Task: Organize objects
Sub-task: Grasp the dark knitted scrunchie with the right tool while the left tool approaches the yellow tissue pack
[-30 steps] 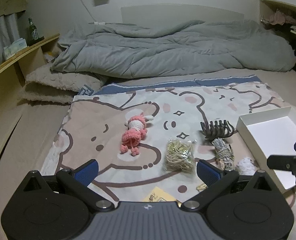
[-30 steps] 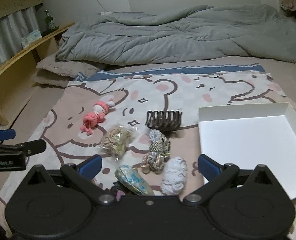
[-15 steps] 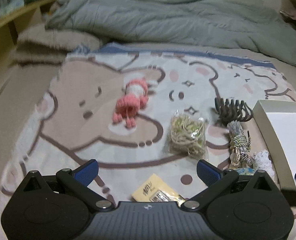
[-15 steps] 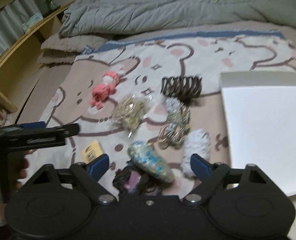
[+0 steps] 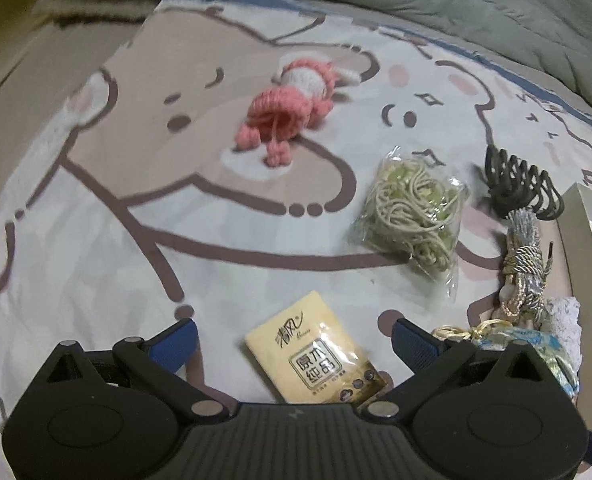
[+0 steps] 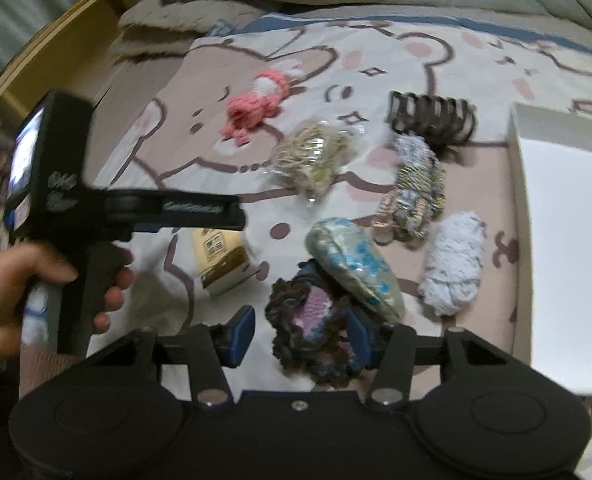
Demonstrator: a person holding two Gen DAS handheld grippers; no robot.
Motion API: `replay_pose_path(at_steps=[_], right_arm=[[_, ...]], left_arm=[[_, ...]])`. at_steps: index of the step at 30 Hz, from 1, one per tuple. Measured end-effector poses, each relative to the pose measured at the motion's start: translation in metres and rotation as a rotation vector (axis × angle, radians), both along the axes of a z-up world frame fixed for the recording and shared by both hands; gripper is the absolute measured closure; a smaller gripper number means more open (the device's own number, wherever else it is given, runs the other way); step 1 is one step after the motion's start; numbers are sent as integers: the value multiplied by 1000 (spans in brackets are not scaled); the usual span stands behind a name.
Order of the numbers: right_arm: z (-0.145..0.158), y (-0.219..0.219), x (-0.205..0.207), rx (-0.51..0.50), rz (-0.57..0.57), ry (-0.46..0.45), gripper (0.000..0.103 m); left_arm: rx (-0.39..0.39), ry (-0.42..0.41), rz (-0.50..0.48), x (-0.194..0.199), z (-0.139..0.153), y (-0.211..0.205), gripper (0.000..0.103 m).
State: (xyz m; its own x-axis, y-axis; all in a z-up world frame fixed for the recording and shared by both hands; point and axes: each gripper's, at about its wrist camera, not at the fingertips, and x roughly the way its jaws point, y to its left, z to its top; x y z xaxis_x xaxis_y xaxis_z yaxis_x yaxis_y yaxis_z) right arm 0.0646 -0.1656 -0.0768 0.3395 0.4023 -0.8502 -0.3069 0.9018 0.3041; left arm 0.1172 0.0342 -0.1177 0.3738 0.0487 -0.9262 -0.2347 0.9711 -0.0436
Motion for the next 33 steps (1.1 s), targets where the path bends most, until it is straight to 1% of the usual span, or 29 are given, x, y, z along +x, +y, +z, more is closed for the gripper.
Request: replay_pose_path(at_steps=[4, 6, 8, 9, 11, 13, 15, 20, 22, 23, 26, 28, 31, 33], right_arm=[[0, 17, -2, -64, 82, -51, 50], [-1, 25, -3, -98, 122, -79, 50], [-4, 32, -5, -127, 156, -95, 48], [-6, 35, -5, -144, 168, -94, 46], [-11, 40, -5, -176, 193, -96, 45], [-15, 44, -5, -205, 213, -100, 44], [-18, 46, -4, -228, 220, -101, 43], [-26, 47, -1, -277, 217, -93, 43], [-30, 47, -1, -315, 222, -83, 55], [-32, 47, -1, -330, 223, -81, 57], [-27, 41, 1, -303, 195, -83, 69], [-18, 36, 3, -277, 167, -96, 82], [-5, 28, 2, -232, 130, -118, 86], [2, 24, 0, -211, 113, -137, 87]], left_arm=[[-55, 58, 29, 3, -11, 3, 10], [-49, 86, 54, 2, -17, 6, 13], [-74, 88, 77, 0, -20, 9, 14], [-92, 86, 85, -1, -21, 11, 16], [-116, 79, 84, -2, -21, 12, 22], [-146, 70, 74, -3, -20, 12, 31], [-172, 63, 61, -3, -20, 12, 38], [-203, 56, 29, -4, -18, 13, 42], [-206, 55, 6, -6, -16, 12, 42], [-202, 53, -8, -6, -14, 12, 43], [-168, 22, -49, -8, -5, 10, 43], [-153, -6, -70, -10, 4, 10, 44], [-146, -49, -90, -14, 18, 10, 44], [-141, -75, -103, -17, 27, 9, 44]])
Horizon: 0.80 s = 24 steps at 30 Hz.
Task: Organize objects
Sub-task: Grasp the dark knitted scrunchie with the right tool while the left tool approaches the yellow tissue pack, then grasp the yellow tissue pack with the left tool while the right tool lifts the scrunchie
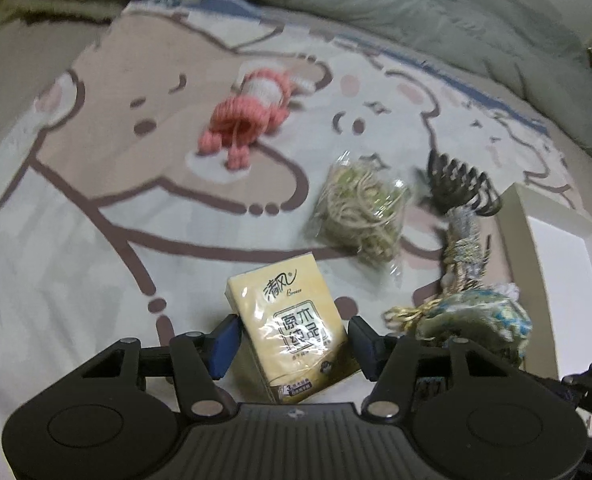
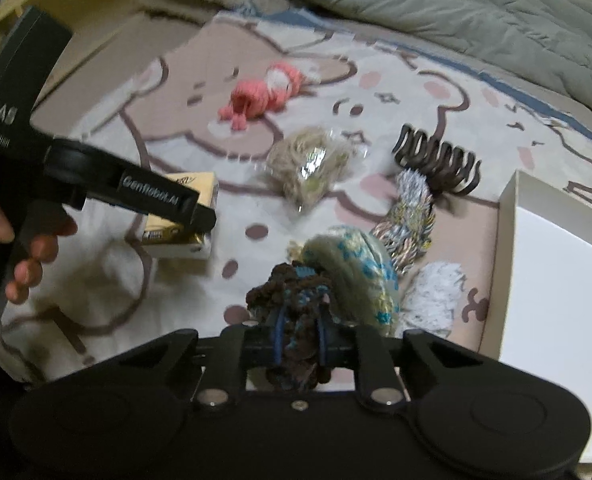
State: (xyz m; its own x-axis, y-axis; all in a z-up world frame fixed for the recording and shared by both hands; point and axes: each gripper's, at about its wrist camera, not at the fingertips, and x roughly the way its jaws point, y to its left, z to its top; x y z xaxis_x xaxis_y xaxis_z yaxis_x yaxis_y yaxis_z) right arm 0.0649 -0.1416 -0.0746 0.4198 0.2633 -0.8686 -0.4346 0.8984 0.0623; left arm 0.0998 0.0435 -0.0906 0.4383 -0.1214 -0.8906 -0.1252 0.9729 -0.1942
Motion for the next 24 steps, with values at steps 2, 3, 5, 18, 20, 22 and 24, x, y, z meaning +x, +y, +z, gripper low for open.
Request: replay_pose_path(at_steps=[2, 3, 5, 18, 20, 22, 24], right_arm=[[7, -4, -2, 19, -10, -21, 87], [11, -5, -4, 28, -16, -28, 87], [18, -9, -6, 52, -30, -47, 88], [65, -38, -22, 200, -206, -199, 88], [69, -43, -24, 213, -230, -219, 88], [72, -48, -26, 226, -248, -232, 88], [75, -52, -29, 232, -263, -247, 88]], left_arm=[[5, -25, -15, -5, 8, -1, 44], [9, -38, -24, -7, 12, -3, 44], [13, -60, -38, -12, 18, -5, 44], [56, -233, -158, -49, 64, -28, 44], [53, -253, -174, -52, 69, -32, 44], [56, -275, -188, -56, 75, -36, 44], [62, -303, -203, -59, 81, -40, 44]])
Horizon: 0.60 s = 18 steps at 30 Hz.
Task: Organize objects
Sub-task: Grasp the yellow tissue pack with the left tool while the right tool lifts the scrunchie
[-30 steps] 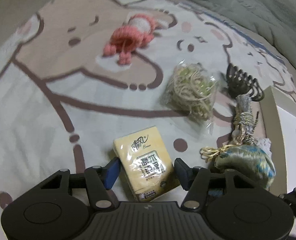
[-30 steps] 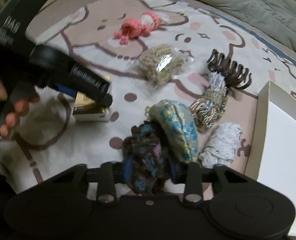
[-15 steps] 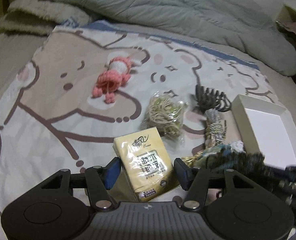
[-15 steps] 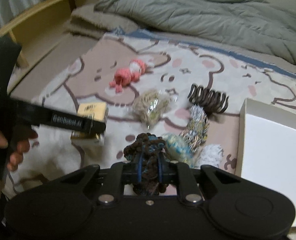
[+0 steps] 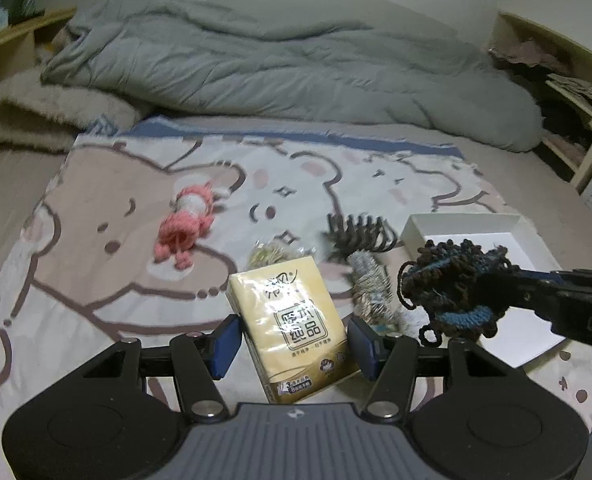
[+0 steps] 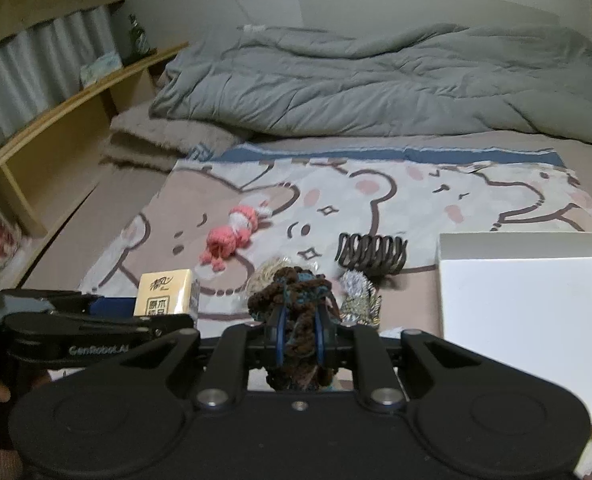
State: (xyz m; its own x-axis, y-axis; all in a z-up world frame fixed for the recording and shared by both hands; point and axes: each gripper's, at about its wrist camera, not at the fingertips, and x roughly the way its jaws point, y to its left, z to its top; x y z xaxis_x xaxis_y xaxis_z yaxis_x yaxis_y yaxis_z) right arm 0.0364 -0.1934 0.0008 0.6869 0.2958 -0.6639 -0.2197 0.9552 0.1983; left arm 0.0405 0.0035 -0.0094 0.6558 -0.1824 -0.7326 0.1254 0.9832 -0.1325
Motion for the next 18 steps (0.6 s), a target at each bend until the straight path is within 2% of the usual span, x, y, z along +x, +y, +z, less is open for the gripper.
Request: replay_pose_path(at_steps=[4, 11, 18], right_arm=[[5, -7, -3, 19, -26, -23, 88], [19, -20, -12, 50, -80, -83, 88], [37, -45, -6, 38, -159, -143, 88]], left_arm=[[3, -44, -21, -4, 9, -6, 44], [-26, -72, -57, 3, 16, -20, 44], [-42, -135, -71, 17, 32, -40, 45]])
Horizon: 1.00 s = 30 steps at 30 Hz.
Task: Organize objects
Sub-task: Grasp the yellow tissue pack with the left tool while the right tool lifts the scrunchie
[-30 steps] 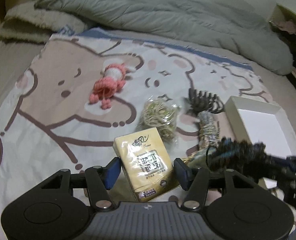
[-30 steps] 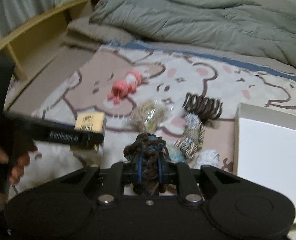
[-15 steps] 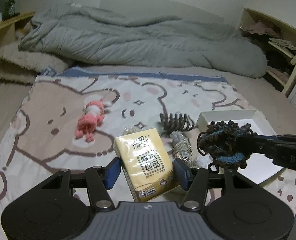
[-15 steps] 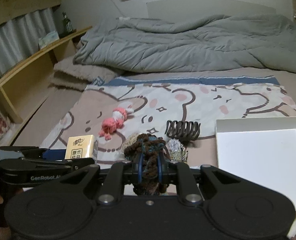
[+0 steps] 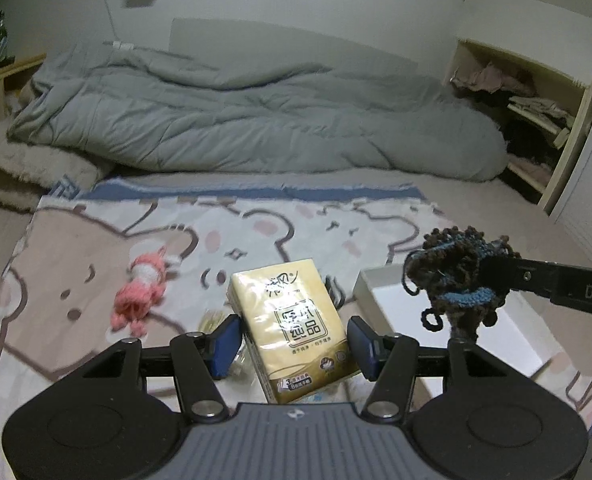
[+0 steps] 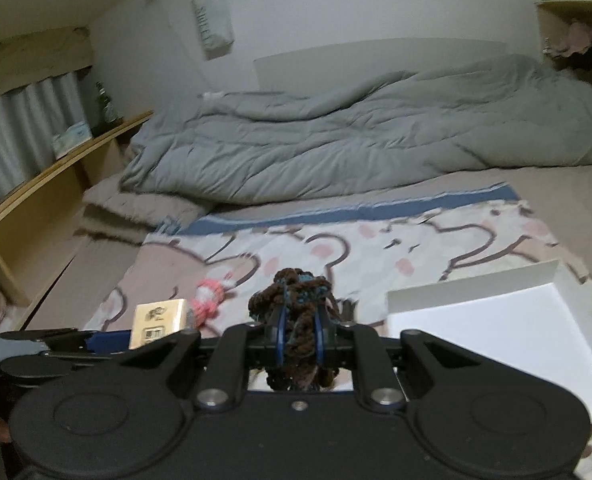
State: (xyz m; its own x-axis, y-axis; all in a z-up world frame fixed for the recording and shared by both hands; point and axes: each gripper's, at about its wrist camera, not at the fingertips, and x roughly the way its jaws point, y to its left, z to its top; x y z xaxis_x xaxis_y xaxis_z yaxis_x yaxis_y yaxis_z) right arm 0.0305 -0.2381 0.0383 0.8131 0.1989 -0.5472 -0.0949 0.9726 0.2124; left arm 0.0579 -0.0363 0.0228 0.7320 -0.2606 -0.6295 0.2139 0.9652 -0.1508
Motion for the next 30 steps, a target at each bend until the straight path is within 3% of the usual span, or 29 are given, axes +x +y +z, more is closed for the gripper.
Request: replay_pose_path(at_steps=[10, 19, 21, 25, 28, 30], right_arm=[[23, -35, 22, -8, -104, -64, 88], [5, -60, 49, -49, -170, -45, 88], [-1, -66, 55, -60, -185, -27, 88], [-16, -81, 69, -77, -213, 13, 88], [-28, -94, 79, -81, -238, 50, 88], [-38, -102, 85, -83, -250, 80, 88]], left_arm=[[-46, -4, -37, 34, 12, -31, 45], [-64, -4, -107, 78, 17, -74, 49], [-79, -1, -126, 87, 14, -84, 55], [-104, 20, -158, 105, -1, -102, 57], [-103, 77, -173, 119, -21, -115, 69], [-117, 113, -174, 125, -34, -115, 70]])
